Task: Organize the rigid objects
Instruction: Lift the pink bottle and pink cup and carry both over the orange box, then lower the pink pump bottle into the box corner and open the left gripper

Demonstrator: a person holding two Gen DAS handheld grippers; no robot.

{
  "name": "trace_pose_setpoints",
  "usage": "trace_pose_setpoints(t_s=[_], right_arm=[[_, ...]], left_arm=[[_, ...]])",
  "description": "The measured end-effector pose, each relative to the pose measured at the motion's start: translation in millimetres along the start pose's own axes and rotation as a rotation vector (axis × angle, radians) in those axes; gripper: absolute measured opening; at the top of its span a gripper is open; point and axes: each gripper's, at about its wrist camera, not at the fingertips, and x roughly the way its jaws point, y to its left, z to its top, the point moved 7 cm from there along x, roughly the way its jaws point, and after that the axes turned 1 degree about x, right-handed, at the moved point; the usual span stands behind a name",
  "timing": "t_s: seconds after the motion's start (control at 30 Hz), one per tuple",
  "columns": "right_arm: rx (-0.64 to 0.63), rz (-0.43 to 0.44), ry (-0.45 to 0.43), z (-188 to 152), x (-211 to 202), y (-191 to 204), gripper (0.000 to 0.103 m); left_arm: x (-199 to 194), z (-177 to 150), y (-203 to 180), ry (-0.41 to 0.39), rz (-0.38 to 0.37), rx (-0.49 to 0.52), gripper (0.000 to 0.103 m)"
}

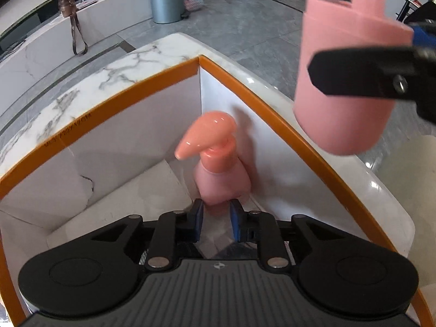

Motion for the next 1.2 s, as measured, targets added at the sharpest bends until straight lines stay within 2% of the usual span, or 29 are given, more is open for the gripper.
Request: trace_pose_setpoints(t_s=[0.2,0.4,0.57,0.73,0.87,1.0,1.1,1.2], right_arm=[[0.011,-0.002,0.018,-5.8,1.8,-1.3,0.059],[0.009,0.000,0.038,-13.8,2.0,1.1,0.059],[0.013,-0.002,0.048,-17.6,1.3,1.2,0.059],[0.007,0.002,0.025,-11.8,-11.0,1.1,0.059],[0.024,0.059,-0.015,-1.2,-27.1,7.1,0.059],[0.030,0.154,-0.029,2.8,-33.0,28.9,0.059],[-0.009,0.192,0.002,-1.3,-24.0,51.8,0.059],[-0.028,0.196,0.072,-9.6,-3.7,71.6,0.059]], left_arm=[[-4.4,8.7,4.4,-0.034,0.017,-0.034,0.023],[-1.0,14.2,5.8,-0.016,-0.007,-0.050,0.029],[-0.4,12.4,3.9,-0.023,0.006,-0.045,0.029],[-16.1,9.3,4.8,-0.032,-0.051,-0.031,0.029],[-40.4,-4.0,12.6,-0.035,-0.058,0.025,0.030],[-67.3,-20.5,29.5,-0.065,-0.043,0.054,0.029],[-83.6,-30.5,42.5,-0.096,-0.036,0.061,0.029],[-94.1,-39.0,52.0,-0.125,-0.045,0.053,0.029]])
